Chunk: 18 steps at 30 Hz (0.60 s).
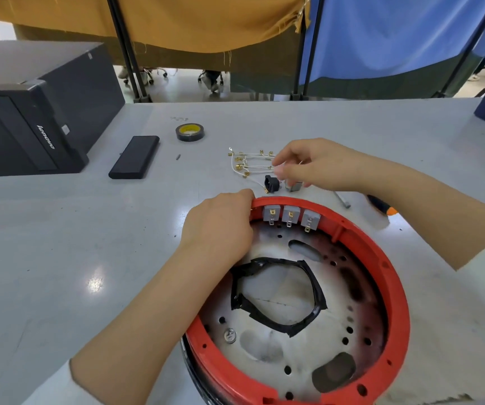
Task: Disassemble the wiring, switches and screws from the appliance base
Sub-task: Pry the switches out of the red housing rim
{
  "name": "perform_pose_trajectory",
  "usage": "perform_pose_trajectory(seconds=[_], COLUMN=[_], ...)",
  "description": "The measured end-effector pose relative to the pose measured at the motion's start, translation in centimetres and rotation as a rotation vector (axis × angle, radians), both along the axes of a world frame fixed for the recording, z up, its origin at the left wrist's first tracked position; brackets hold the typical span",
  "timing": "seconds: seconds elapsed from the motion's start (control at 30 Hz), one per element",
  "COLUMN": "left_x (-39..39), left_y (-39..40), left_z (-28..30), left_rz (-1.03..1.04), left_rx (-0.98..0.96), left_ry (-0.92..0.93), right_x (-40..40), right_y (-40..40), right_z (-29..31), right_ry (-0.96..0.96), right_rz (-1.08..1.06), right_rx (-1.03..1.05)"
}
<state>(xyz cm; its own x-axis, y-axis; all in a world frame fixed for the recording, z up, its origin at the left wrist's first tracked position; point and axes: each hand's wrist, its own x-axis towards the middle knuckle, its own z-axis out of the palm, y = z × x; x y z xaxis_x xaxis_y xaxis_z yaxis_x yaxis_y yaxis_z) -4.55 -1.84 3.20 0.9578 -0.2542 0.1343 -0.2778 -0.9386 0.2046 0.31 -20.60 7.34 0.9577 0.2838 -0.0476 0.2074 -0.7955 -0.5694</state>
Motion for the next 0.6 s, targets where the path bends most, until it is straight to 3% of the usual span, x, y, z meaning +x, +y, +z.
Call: perform_pose_trajectory(seconds=[0.13, 0.27, 0.37, 0.47, 0.6], left_x=[-0.1, -0.6, -0.8, -0.5, 0.0], left_y=[0.0, 0.2, 0.4, 0.5, 0.7], left_z=[0.1, 0.1, 0.3, 1.2, 1.2], left_rz=[0.044, 0.091, -0.008, -0.155, -0.244], left_rx=[-0.037, -0.047, -0.086, -0.250, -0.255], left_ry=[0.029, 0.061, 0.114, 0.212, 0.234], right_x=[-3.5, -5.3, -5.6, -5.6, -5.6], right_y=[2.3, 2.4, 2.0, 2.3, 2.3], right_z=[-1.0, -2.2, -1.9, -2.1, -2.5], right_ry=[0.066, -0.057, -0.040, -0.127, -0.245], right_rz=[0.102, 0.156, 0.161, 0.209, 0.131], right_rx=[-0.150, -0.166, -0.150, -0.184, -0.170])
